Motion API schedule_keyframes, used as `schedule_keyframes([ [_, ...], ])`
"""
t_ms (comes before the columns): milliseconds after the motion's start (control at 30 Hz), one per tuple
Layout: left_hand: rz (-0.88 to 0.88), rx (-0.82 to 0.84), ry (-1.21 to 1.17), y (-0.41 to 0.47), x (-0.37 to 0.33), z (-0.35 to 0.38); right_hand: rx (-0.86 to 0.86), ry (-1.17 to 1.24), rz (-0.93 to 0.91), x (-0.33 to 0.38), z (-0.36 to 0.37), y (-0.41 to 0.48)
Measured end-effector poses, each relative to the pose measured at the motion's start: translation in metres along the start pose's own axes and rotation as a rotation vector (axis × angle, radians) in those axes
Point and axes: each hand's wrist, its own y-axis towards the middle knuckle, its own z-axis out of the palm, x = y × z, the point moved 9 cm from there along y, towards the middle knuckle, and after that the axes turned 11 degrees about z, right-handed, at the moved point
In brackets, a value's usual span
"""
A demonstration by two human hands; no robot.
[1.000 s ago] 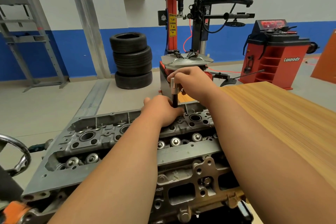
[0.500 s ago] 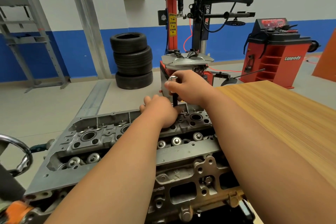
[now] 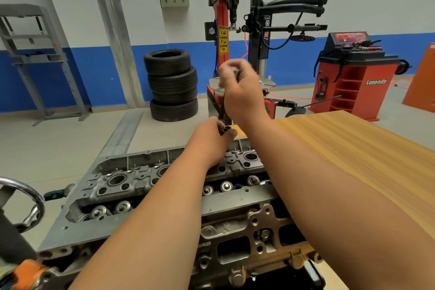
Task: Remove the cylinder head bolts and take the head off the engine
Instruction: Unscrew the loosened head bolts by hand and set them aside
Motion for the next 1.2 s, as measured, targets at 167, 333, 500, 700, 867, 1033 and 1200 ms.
schedule_keyframes([
  [167,0.107,-0.440,-0.289,-0.008,-0.013,-0.042,-0.085,0.103,-0.035,0.039,-0.024,0.013],
  [333,-0.154,-0.573,-1.041,-0.009,0.014,-0.040,0.312,-0.715,0.101,-0.010,0.003,-0.019],
  [500,-0.084,-0.256,-0.736,-0.003,-0.001,-0.011,0.371,-0.838,0.273,-0.055,-0.025,-0.046],
  [700,-0.029,0.044,0.185,-0.005,-0.002,0.000,0.118,-1.119,0.709,-0.102,-0.168,-0.082],
  [867,0.003,0.303,0.450,-0.005,0.001,-0.008,0.131,-1.401,1.129,-0.149,-0.278,-0.184],
  [1033,-0.013,0.349,0.536,-0.021,0.014,-0.015,-0.079,-1.486,1.130,-0.123,-0.303,-0.193],
  [1200,-0.012,0.313,0.507,-0.041,0.019,-0.032,-0.069,-0.926,0.644,-0.038,-0.188,-0.097],
])
